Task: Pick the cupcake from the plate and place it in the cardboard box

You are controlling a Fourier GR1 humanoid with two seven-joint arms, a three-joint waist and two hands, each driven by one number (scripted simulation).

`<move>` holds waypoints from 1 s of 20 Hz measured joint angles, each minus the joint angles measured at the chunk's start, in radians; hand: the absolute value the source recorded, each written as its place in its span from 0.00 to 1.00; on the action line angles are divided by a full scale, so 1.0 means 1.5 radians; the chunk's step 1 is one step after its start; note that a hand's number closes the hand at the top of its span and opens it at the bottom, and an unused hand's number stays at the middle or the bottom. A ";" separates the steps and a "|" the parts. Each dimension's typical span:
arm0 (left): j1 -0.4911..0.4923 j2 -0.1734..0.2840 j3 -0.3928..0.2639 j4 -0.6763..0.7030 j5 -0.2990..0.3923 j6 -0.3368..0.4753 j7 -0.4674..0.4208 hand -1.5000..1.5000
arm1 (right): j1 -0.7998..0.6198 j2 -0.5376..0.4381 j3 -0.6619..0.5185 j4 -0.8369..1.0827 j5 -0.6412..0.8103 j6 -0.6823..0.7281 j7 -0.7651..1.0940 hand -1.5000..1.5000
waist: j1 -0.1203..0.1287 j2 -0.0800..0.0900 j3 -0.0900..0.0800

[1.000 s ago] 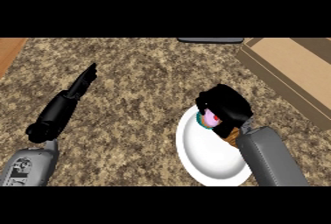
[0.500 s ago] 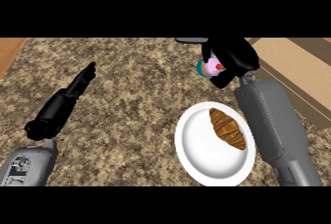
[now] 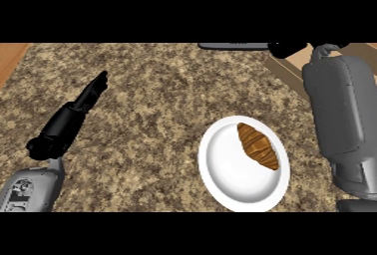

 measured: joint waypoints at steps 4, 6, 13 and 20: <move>0.007 -0.003 -0.001 0.001 -0.001 -0.003 -0.009 0.50 | -0.036 -0.058 -0.058 0.077 -0.013 -0.047 0.008 1.00 | 0.005 0.003 0.000; 0.005 -0.003 0.000 0.001 0.001 -0.006 -0.009 0.50 | -0.051 -0.091 -0.082 0.122 -0.021 -0.065 0.000 1.00 | 0.006 0.004 0.000; -0.016 -0.003 0.002 0.010 -0.002 -0.010 -0.010 0.50 | -0.085 -0.210 -0.105 0.293 -0.003 -0.080 -0.049 1.00 | 0.015 0.009 0.000; -0.019 -0.010 -0.005 -0.002 -0.003 -0.013 -0.001 0.50 | -0.094 -0.295 -0.101 0.434 0.013 0.031 -0.078 1.00 | 0.025 0.013 0.001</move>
